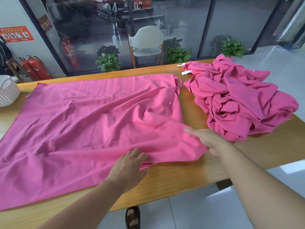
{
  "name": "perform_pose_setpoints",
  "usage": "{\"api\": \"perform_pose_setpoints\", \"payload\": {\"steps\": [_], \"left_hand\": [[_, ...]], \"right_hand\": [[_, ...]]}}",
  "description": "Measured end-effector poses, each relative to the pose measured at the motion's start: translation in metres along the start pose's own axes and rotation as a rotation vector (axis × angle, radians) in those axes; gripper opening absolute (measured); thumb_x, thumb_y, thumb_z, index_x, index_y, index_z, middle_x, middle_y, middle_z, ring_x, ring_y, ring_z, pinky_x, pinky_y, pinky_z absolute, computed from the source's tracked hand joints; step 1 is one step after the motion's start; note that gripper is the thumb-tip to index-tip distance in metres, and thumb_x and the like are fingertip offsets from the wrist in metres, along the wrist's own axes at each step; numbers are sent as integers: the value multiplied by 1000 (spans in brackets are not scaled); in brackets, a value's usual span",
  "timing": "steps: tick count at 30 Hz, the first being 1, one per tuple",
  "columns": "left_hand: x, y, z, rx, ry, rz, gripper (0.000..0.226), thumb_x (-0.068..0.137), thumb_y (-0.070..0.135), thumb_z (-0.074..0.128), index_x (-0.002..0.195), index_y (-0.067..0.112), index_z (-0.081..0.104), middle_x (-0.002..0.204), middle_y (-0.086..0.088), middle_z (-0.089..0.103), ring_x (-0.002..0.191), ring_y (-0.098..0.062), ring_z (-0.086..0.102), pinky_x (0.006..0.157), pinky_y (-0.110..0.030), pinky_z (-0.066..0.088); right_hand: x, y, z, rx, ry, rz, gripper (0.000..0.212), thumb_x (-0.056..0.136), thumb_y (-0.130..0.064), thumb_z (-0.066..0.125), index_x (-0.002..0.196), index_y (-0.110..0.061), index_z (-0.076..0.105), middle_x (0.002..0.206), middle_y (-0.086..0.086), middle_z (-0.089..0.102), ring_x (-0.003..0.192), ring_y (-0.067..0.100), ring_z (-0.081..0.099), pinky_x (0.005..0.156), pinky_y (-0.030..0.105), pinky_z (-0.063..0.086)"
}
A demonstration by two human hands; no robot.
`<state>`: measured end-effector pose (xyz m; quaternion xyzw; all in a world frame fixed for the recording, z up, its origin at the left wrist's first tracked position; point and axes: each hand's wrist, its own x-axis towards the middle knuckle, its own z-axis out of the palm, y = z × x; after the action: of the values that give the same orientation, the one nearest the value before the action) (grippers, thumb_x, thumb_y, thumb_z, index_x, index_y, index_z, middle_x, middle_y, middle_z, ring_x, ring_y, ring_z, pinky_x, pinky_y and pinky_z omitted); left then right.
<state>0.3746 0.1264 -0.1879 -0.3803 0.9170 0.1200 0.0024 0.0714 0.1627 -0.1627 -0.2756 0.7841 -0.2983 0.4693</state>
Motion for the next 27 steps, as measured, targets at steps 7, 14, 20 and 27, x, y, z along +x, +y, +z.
{"api": "perform_pose_setpoints", "payload": {"steps": [7, 14, 20, 27], "left_hand": [[-3, -6, 13, 89, 188, 27, 25, 80, 40, 43, 68, 28, 61, 73, 11, 50, 65, -13, 56, 57, -32, 54], [-20, 5, 14, -4, 265, -9, 26, 77, 41, 70, 96, 25, 62, 106, 7, 52, 93, -15, 52, 82, -33, 49], [-23, -9, 11, 43, 325, -138, 37, 68, 27, 71, 103, 22, 61, 97, 6, 61, 88, -22, 60, 78, -33, 40], [-47, -14, 7, 45, 138, 136, 18, 77, 34, 52, 63, 28, 61, 62, 13, 51, 51, -8, 48, 55, -25, 43]], "right_hand": [[-18, 22, -29, -702, -219, -100, 70, 64, -28, 89, 127, -17, 60, 126, -2, 61, 111, 15, 59, 91, 26, 46], [-13, 22, -22, 145, -27, -256, 16, 91, -12, 68, 107, -15, 68, 107, 1, 74, 111, 17, 65, 108, 38, 44], [-7, 12, -20, 71, 184, -253, 20, 91, -36, 69, 102, -20, 71, 111, 2, 71, 109, 21, 63, 92, 31, 47], [-8, 11, -30, -948, 145, 11, 60, 95, -55, 52, 127, -6, 62, 130, 14, 61, 112, 29, 59, 90, 36, 46]]}}
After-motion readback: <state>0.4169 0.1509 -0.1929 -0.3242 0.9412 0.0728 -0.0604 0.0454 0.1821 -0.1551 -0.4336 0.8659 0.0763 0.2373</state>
